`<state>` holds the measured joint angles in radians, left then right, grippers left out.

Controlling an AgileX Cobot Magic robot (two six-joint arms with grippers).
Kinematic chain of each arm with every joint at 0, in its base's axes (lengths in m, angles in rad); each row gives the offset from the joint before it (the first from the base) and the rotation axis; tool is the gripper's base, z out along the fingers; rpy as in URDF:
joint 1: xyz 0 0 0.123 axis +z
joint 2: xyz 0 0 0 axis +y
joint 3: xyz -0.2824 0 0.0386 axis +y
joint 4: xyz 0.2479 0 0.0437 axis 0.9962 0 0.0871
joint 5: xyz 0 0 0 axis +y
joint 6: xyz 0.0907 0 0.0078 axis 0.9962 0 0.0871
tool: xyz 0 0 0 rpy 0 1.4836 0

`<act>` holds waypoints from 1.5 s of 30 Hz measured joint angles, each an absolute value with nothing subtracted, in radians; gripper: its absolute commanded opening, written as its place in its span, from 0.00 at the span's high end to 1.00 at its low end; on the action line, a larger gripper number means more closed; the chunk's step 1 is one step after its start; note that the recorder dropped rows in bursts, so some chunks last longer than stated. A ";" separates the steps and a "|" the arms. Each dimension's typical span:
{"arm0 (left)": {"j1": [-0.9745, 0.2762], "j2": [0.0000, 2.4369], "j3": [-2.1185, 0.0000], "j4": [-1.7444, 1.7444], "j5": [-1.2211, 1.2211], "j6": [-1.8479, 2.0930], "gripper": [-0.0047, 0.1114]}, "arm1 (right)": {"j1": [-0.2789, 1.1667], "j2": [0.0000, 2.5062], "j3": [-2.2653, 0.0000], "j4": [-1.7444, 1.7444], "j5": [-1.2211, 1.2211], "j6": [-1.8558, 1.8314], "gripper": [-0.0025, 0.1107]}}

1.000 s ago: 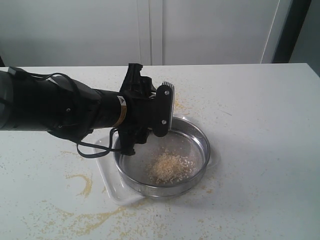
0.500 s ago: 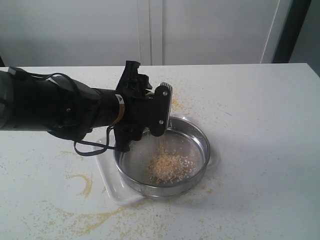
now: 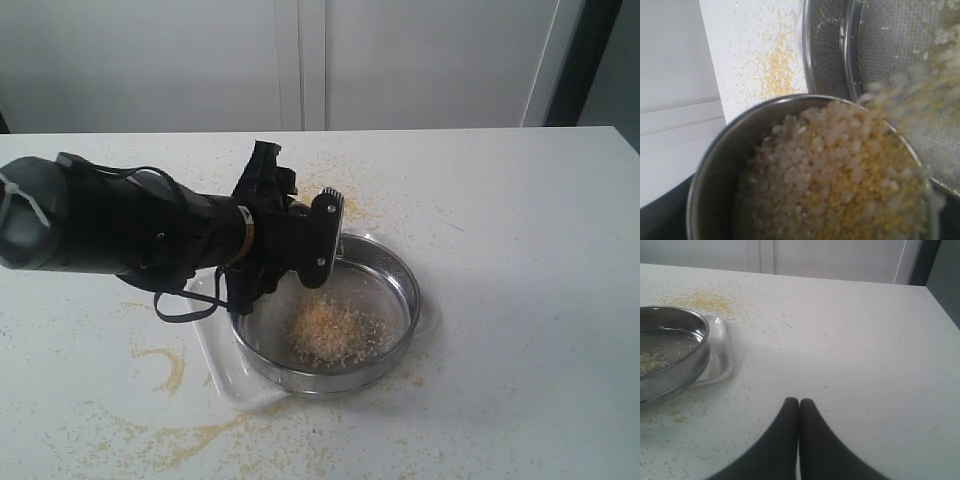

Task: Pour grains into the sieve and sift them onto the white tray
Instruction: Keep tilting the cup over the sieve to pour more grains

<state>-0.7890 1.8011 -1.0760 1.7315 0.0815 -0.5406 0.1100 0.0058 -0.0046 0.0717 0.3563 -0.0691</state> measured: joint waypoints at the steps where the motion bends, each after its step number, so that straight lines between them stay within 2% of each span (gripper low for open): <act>1: -0.789 1.803 -1.076 1.731 0.081 -0.541 0.96 | 0.110 0.006 -0.005 0.072 0.356 -0.069 0.98; 45: -0.789 1.816 -1.105 1.731 0.090 -0.406 0.96 | 0.110 0.006 -0.005 0.072 0.356 -0.069 0.98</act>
<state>-0.7890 1.8155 -1.1054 1.7315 0.0902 -0.4060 0.1100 0.0058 -0.0046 0.0717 0.3563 -0.0691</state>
